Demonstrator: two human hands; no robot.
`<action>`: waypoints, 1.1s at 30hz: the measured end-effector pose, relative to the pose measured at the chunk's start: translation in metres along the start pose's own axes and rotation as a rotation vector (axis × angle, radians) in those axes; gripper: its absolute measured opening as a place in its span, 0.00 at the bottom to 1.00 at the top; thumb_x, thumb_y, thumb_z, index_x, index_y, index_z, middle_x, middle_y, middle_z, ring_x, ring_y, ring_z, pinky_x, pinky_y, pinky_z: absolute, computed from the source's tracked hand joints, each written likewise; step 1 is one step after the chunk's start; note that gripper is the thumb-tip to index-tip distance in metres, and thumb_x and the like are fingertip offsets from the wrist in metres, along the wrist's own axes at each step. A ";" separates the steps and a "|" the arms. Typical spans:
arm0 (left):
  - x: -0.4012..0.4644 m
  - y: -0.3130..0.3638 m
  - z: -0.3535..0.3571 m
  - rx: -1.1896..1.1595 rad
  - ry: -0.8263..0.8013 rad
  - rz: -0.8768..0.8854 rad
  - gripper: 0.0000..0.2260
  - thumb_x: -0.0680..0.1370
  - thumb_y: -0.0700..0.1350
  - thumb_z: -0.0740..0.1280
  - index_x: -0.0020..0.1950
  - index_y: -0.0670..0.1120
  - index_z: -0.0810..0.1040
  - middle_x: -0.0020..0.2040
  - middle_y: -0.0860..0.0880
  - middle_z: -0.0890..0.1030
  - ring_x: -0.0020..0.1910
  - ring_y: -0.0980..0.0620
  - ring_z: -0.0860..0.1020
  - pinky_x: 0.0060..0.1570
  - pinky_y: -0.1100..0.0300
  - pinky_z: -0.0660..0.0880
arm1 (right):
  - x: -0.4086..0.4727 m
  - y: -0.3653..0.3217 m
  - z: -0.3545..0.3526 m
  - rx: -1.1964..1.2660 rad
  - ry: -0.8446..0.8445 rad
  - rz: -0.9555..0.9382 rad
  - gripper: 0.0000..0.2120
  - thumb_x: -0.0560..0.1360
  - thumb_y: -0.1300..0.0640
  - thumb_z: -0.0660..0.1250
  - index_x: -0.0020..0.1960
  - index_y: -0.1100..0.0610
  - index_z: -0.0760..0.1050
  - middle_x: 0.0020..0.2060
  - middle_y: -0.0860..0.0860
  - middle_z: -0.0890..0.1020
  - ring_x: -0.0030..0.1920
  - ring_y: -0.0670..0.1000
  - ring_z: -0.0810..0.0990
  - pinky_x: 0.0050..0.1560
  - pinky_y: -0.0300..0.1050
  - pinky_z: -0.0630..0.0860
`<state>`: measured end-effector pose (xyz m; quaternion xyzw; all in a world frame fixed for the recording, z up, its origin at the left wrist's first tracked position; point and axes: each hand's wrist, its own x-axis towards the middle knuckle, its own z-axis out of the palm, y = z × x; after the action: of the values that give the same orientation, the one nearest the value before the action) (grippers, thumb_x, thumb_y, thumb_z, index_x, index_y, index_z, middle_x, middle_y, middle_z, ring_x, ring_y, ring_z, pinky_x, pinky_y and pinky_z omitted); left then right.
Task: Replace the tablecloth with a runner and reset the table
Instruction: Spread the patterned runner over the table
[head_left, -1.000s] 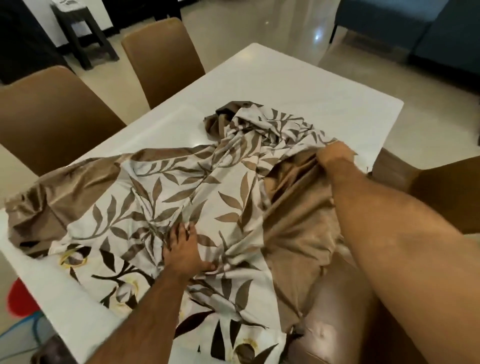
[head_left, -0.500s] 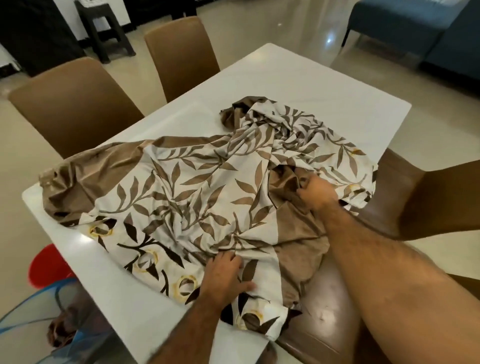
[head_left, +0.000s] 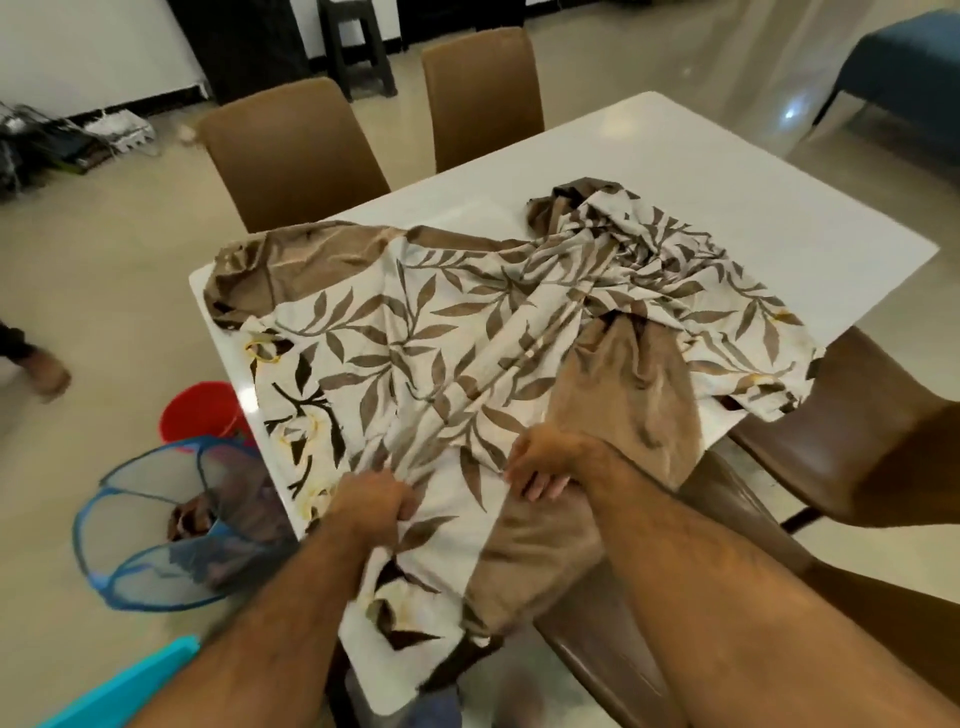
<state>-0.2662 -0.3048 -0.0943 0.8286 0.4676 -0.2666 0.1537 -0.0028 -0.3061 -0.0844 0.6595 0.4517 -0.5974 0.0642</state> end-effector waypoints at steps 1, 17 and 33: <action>-0.004 -0.005 0.000 -0.042 0.015 -0.061 0.13 0.70 0.56 0.69 0.52 0.54 0.77 0.55 0.51 0.78 0.56 0.48 0.77 0.56 0.54 0.72 | 0.003 -0.001 -0.001 -0.148 0.196 -0.058 0.10 0.73 0.57 0.72 0.53 0.57 0.78 0.49 0.56 0.84 0.47 0.54 0.83 0.44 0.45 0.79; -0.019 -0.019 0.029 -0.427 -0.020 -0.378 0.57 0.67 0.63 0.74 0.79 0.48 0.36 0.80 0.43 0.39 0.79 0.40 0.44 0.73 0.33 0.53 | -0.006 -0.052 0.046 -0.341 0.285 -0.042 0.15 0.73 0.61 0.72 0.58 0.58 0.77 0.46 0.55 0.82 0.46 0.55 0.84 0.35 0.42 0.80; -0.020 -0.016 0.042 -0.428 0.028 -0.348 0.61 0.64 0.70 0.72 0.79 0.47 0.35 0.78 0.40 0.34 0.77 0.37 0.35 0.72 0.33 0.39 | 0.001 -0.024 0.059 -0.224 0.430 -0.104 0.07 0.73 0.61 0.71 0.49 0.56 0.77 0.47 0.55 0.83 0.38 0.50 0.81 0.34 0.40 0.77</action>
<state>-0.3007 -0.3320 -0.1170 0.6881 0.6509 -0.1727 0.2705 -0.0623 -0.3282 -0.0906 0.7360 0.5517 -0.3922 0.0083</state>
